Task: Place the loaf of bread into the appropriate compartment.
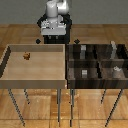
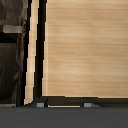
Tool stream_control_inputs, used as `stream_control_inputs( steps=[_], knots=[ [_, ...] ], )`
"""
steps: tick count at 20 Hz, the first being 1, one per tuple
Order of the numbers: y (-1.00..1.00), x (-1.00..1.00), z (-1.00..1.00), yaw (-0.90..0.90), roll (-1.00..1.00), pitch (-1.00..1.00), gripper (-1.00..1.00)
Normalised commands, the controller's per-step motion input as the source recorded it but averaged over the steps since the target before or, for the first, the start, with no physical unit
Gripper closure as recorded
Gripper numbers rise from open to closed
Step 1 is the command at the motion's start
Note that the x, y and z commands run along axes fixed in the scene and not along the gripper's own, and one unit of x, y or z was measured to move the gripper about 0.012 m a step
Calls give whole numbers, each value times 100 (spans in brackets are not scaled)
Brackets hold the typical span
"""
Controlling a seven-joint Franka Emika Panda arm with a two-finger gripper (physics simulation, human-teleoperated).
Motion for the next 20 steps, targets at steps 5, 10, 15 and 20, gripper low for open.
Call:
stream_control_inputs(
  steps=[5,10,15,20],
  knots=[
    [-20,0,0,0,0,0,-100],
    [-80,0,0,0,0,0,-100],
    [-100,0,0,0,0,0,-100],
    [-100,0,0,0,0,0,-100]
  ],
)
